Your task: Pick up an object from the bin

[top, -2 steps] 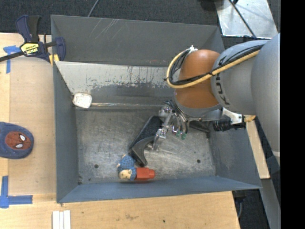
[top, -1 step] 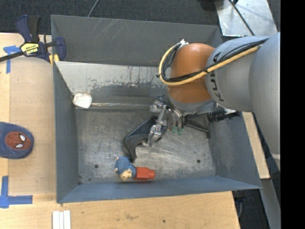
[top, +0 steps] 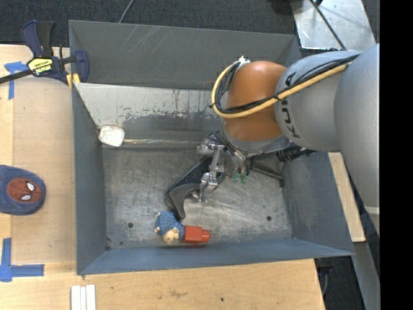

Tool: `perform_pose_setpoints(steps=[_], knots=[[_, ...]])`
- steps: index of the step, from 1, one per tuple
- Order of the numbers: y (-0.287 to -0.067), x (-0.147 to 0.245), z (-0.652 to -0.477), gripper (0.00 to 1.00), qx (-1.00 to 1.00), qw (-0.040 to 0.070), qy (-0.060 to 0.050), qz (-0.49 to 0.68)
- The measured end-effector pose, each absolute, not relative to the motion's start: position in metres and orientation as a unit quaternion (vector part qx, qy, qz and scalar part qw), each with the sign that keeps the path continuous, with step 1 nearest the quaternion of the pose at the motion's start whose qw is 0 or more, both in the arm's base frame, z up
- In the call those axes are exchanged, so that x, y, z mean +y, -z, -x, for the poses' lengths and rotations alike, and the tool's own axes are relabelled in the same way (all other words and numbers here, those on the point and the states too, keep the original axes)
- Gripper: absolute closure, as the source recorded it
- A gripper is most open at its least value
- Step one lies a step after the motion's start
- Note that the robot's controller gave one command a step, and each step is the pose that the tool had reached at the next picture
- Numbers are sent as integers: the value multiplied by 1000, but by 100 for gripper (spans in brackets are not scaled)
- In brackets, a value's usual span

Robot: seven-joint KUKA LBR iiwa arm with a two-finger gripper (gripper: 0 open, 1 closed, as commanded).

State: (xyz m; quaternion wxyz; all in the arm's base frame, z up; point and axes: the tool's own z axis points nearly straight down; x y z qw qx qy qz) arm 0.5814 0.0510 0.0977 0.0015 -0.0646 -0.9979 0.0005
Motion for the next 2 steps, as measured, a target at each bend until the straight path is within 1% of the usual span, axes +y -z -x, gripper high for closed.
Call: perform_pose_setpoints(steps=[1,2], knots=[[-97,52,-581,100,-998,5,-1,64],[-240,22,-601,100,-1000,-3,-1,6]])
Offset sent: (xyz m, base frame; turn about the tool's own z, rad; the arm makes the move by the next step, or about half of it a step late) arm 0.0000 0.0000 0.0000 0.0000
